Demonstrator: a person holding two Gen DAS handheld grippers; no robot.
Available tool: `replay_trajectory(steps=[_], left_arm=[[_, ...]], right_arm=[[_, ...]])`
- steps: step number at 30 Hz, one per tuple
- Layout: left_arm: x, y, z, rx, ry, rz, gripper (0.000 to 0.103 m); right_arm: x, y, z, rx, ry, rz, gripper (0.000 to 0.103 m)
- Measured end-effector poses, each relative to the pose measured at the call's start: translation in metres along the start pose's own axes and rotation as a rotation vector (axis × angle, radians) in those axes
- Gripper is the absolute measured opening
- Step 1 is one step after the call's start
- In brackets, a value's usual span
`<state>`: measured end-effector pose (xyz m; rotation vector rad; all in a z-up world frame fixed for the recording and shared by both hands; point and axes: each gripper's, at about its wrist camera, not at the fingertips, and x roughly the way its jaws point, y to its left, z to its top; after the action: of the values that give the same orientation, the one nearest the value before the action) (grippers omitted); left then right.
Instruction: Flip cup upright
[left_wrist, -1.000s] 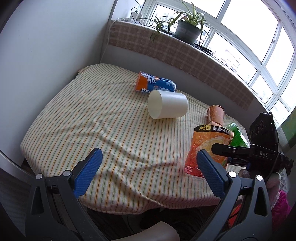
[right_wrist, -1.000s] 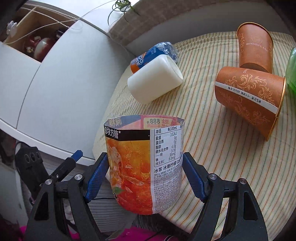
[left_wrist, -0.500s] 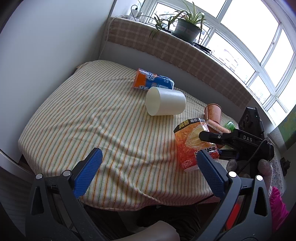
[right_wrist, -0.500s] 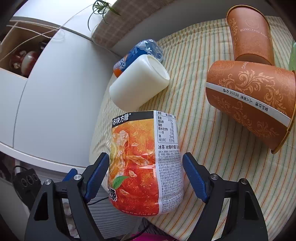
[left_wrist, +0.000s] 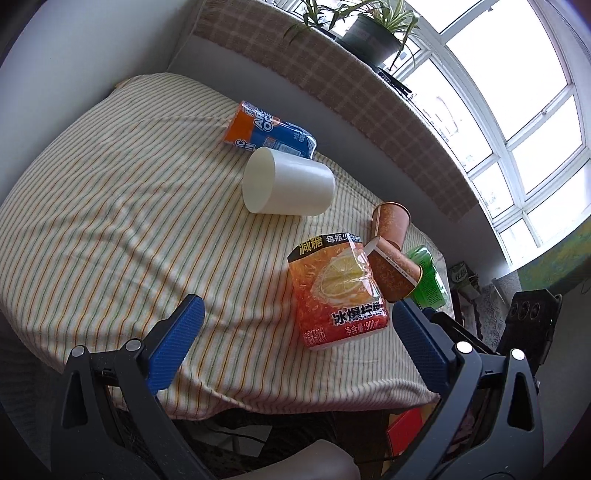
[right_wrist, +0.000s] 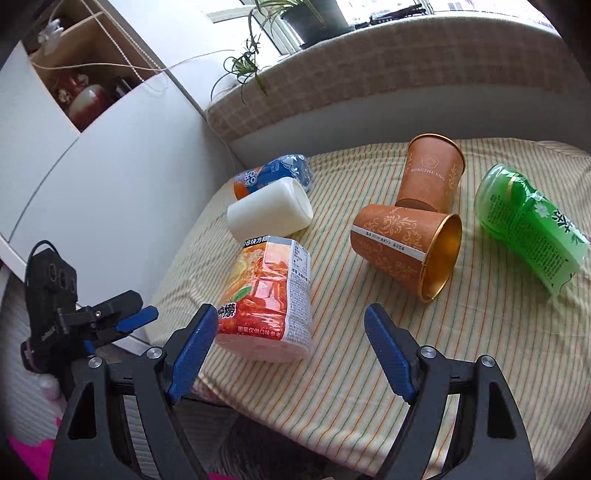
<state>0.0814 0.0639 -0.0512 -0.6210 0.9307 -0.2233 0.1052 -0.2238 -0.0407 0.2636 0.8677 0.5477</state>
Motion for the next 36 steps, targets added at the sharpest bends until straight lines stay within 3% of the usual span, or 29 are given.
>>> replay_trajectory(steps=[5,9,22,25,28,30,36], left_arm=[[0.038,0.005,0.015,-0.137,0.108,-0.084,0.103],[0.068,0.007,0.019,-0.245,0.211,-0.156,0.103],[0.110,-0.008,0.019,-0.247,0.285,-0.149,0.102],[0.118,-0.008,0.019,-0.249,0.304,-0.156,0.094],[0.124,-0.007,0.019,-0.257,0.313,-0.167,0.094],[0.126,-0.006,0.019,-0.255,0.316,-0.164,0.084],[0.123,-0.014,0.018,-0.192,0.295,-0.148,0.084]], right_arm=[[-0.049,0.005,-0.039,-0.060,-0.151,-0.220,0.082],[-0.069,-0.007,-0.059,-0.015,-0.181,-0.293,0.082],[-0.091,-0.020,-0.078,0.059,-0.191,-0.334,0.082],[-0.091,-0.019,-0.078,0.053,-0.198,-0.345,0.082],[-0.090,-0.019,-0.078,0.060,-0.195,-0.330,0.082],[-0.088,-0.018,-0.079,0.057,-0.189,-0.328,0.082],[-0.085,-0.010,-0.080,0.021,-0.186,-0.365,0.082]])
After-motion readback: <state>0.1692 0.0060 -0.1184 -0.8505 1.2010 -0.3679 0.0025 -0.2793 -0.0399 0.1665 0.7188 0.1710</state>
